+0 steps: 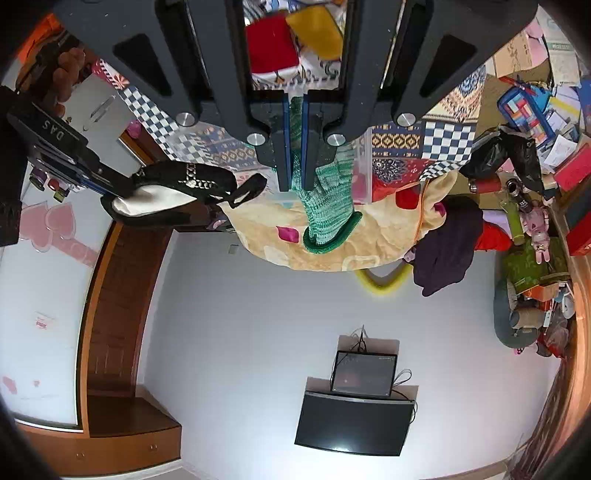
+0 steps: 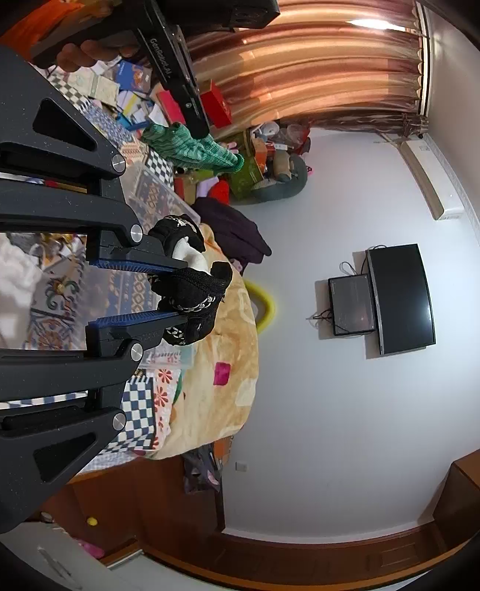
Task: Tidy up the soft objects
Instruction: 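Lower the glove and black-white cloth into the clear box and open both tools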
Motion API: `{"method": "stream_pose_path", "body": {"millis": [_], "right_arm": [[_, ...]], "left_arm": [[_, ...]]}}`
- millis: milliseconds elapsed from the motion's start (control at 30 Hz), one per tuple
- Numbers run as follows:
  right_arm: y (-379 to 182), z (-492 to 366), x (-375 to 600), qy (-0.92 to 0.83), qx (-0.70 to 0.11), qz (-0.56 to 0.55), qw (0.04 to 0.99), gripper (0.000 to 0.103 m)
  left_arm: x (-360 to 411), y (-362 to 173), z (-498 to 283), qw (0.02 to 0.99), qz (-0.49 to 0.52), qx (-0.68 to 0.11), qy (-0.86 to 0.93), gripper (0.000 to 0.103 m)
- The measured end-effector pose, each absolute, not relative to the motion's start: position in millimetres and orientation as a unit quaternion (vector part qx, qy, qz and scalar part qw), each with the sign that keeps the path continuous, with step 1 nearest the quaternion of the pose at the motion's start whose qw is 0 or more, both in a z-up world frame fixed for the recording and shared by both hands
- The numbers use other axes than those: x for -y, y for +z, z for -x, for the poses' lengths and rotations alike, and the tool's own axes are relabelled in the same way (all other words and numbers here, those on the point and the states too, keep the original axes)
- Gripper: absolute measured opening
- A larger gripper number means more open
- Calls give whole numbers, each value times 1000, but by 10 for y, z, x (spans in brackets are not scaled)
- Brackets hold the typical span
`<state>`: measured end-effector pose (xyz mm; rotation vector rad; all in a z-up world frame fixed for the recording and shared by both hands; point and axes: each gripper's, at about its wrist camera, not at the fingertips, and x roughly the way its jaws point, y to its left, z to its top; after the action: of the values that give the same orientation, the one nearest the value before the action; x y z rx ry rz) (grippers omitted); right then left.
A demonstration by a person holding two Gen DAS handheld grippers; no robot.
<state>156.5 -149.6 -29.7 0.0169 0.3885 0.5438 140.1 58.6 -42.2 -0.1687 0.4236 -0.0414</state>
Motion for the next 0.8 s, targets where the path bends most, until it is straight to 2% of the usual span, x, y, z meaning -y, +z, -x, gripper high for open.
{"method": "stream_pose_path", "body": {"millis": [467, 800], "right_arm": [[-589, -1979, 1204, 268, -253, 28, 929, 18], [-776, -2235, 1016, 269, -300, 65, 913, 18]], "left_arm": [[-479, -858, -2084, 957, 43, -287, -16, 4], [-489, -1177, -2425, 935, 58, -349, -23, 3]]}}
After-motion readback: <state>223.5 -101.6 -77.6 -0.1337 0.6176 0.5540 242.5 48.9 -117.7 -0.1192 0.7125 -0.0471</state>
